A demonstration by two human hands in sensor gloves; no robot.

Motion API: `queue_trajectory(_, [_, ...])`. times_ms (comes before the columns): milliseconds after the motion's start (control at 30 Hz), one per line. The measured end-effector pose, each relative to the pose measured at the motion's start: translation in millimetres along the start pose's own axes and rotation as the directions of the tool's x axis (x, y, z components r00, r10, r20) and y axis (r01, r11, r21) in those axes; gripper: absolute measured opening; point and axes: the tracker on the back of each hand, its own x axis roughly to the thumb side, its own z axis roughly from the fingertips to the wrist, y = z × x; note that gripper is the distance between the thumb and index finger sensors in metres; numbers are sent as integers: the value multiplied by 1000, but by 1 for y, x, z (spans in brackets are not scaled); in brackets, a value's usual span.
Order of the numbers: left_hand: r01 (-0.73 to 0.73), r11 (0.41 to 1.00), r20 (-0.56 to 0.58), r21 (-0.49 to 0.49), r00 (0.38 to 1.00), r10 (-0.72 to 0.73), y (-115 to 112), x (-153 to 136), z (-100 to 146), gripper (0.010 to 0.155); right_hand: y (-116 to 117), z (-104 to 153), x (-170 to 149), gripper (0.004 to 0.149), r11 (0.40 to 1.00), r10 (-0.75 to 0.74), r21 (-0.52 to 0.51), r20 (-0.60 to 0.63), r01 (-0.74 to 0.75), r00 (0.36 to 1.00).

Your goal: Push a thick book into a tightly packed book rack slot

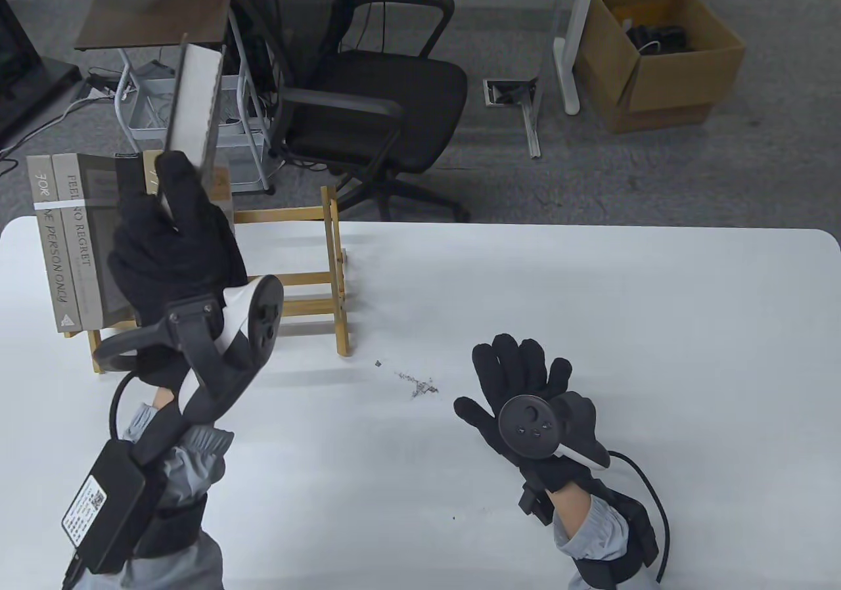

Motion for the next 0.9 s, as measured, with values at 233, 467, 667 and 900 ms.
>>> queue_trajectory(233, [95,995,-112,-30,989,-98,-27,-22,-40,57,1,-1,1,80,1000,9,11,-11,-9,1000])
queue_trajectory(467, [95,988,-192,-124,974,-118,-70,-45,-52,57,1,-3,0,80,1000,7,14,-22,-6,1000])
queue_trajectory(667, [64,983,-222,-170,970,-101,-94,-59,-51,56,2,-4,0,80,1000,8,13,-25,-8,1000])
queue_trajectory(900, [51,976,-218,-211,971,-98,-113,-65,-45,56,7,-7,-1,80,999,24,30,-33,-23,999])
